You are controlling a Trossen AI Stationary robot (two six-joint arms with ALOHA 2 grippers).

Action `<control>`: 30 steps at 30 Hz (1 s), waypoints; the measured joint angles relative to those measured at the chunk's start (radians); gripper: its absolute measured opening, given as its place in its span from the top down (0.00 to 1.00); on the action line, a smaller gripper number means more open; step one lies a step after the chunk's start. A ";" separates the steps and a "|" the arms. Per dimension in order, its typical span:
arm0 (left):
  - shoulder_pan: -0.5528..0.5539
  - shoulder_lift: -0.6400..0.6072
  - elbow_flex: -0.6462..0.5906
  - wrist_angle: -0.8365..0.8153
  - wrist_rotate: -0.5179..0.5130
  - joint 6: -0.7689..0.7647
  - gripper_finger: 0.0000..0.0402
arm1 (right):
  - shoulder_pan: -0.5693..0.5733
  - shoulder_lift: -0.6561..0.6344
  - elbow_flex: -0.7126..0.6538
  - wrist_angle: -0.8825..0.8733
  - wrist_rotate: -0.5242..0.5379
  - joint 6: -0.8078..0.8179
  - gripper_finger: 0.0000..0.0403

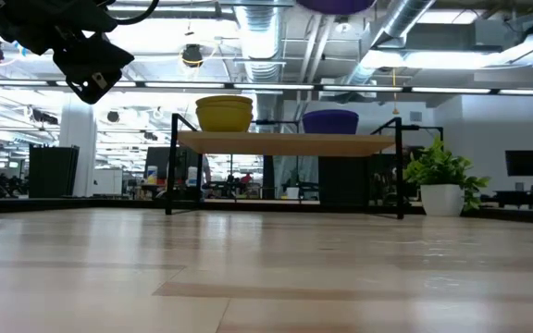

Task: Pick & Place Mini bowls
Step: Stack the blue bowl on top of the blue bowl on the shelf

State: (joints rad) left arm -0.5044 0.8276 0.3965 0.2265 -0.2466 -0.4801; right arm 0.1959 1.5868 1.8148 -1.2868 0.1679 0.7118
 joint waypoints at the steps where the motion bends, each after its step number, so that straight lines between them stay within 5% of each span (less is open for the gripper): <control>1: 0.000 0.000 0.000 0.000 0.000 0.000 0.59 | -0.021 -0.009 0.000 -0.008 0.013 0.010 1.00; 10: 0.000 0.000 0.000 0.003 -0.017 0.000 0.59 | -0.285 -0.023 0.038 -0.059 -0.009 0.048 1.00; 19: 0.000 0.000 0.000 0.003 -0.023 0.000 0.59 | -0.609 0.121 0.392 -0.213 -0.100 -0.036 1.00; 23: 0.000 0.000 0.000 0.003 -0.027 0.002 0.59 | -0.698 0.215 0.537 -0.275 -0.132 -0.085 1.00; 30: 0.000 0.000 0.000 -0.001 -0.053 0.003 0.59 | -0.784 0.275 0.531 -0.279 -0.191 -0.128 1.00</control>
State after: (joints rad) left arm -0.5041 0.8275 0.3965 0.2253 -0.3001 -0.4767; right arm -0.5876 1.8615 2.3460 -1.5657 -0.0232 0.5839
